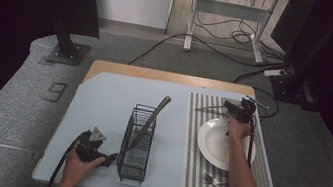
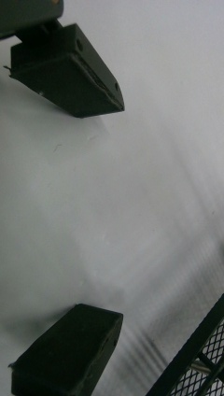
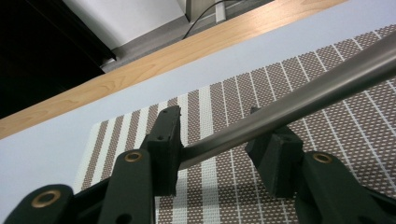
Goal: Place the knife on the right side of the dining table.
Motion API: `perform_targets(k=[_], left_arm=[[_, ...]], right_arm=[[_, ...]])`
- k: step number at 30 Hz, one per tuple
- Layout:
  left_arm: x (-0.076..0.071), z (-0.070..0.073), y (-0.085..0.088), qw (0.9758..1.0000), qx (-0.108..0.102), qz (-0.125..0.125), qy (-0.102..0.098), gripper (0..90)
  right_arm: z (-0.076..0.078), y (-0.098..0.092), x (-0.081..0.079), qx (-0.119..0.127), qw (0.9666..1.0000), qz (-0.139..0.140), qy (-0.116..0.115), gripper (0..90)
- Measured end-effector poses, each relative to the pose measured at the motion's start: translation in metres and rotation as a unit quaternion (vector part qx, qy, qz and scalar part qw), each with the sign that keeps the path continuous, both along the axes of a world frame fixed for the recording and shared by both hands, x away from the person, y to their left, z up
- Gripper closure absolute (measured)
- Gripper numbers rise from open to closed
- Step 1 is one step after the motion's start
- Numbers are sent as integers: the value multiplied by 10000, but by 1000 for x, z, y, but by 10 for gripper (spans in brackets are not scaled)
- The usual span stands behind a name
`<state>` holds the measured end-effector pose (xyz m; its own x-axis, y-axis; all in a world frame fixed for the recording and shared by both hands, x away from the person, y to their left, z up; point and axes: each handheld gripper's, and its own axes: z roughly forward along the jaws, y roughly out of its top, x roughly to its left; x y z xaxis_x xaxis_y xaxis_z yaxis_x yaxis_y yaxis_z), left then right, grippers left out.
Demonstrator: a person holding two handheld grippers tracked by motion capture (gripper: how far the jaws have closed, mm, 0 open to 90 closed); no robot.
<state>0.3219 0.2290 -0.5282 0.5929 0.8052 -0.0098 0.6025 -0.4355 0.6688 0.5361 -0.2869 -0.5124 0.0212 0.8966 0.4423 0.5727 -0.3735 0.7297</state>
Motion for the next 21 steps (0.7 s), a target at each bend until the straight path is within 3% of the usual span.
perform_targets(k=[8,14,17,21], left_arm=[[0,0,0,10000,0,-1,2,24],[0,0,0,10000,0,0,3,23],[0,0,0,10000,2,-1,1,24],[0,0,0,10000,1,-1,1,24]], right_arm=[[1,0,3,-16,9998,-19,216,533],[4,2,5,-46,9984,-90,560,519],[4,3,6,-156,9977,-158,635,533],[5,6,5,-482,9963,-163,696,570]])
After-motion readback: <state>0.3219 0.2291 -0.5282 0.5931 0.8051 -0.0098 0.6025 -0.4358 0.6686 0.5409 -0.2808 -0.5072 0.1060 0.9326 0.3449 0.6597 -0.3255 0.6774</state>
